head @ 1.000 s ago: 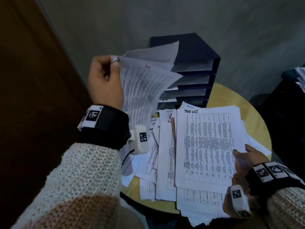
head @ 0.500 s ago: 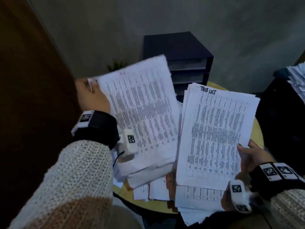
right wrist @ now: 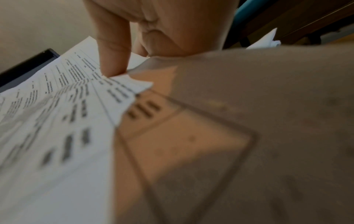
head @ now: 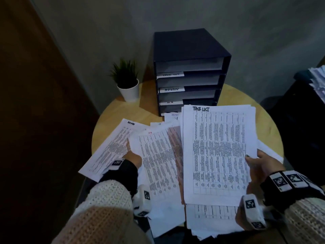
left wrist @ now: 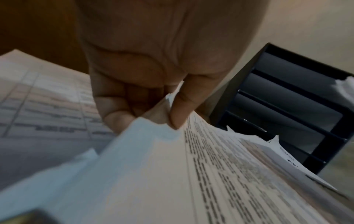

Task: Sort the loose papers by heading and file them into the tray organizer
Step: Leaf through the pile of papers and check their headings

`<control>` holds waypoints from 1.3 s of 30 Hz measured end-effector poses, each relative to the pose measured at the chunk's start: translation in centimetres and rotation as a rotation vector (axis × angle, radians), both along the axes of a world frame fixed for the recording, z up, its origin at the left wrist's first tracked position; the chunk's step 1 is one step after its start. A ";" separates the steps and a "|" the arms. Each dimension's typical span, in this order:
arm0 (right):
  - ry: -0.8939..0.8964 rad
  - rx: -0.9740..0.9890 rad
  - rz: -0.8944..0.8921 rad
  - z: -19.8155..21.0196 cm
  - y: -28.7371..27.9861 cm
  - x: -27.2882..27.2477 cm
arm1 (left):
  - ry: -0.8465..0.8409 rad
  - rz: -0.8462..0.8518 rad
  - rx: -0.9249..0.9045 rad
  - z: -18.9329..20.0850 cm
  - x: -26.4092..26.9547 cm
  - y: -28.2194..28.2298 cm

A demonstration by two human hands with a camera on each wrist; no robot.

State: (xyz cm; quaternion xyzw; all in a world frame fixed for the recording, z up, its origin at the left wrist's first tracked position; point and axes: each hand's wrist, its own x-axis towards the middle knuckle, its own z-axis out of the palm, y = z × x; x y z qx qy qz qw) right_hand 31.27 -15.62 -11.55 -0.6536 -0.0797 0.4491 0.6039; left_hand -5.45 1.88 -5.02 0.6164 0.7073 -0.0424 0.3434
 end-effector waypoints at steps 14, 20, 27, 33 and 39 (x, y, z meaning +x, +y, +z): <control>-0.250 -0.127 0.175 0.7 0.4 -0.7 | -0.711 -0.060 0.042 -0.7 6.2 -2.7; -0.284 -0.275 0.160 0.0 0.7 -0.3 | -0.717 -0.001 0.074 -2.1 8.0 -4.4; -0.239 -0.285 0.230 0.2 1.4 -1.5 | -0.396 0.245 0.182 -3.3 3.3 -0.8; -0.287 -0.304 0.267 1.5 1.3 -2.4 | -0.445 0.356 0.068 -2.6 2.1 0.0; -0.438 -0.386 0.337 2.2 1.4 -2.4 | -0.581 0.306 0.134 -1.1 3.4 -1.9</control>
